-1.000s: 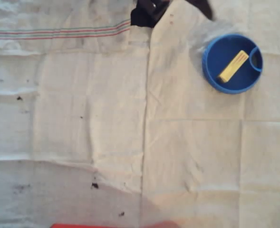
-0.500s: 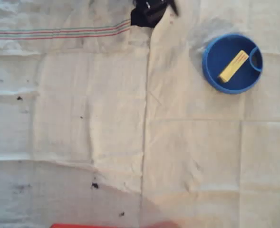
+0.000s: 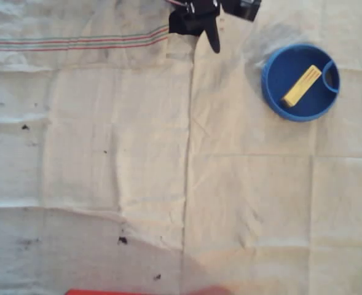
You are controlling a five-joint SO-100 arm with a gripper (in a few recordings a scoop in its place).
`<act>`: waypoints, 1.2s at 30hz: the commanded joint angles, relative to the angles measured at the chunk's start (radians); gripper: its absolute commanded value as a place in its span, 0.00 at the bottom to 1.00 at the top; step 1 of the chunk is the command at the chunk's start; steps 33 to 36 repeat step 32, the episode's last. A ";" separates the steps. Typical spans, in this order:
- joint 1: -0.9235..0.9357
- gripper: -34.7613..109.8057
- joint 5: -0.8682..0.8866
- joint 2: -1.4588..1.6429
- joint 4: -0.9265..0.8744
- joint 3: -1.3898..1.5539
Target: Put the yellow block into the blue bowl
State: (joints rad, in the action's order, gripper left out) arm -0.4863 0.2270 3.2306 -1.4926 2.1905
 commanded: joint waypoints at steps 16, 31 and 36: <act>0.021 0.24 0.000 0.107 -0.006 0.278; 0.023 0.24 0.002 0.109 0.359 0.712; 0.023 0.24 0.002 0.109 0.382 0.742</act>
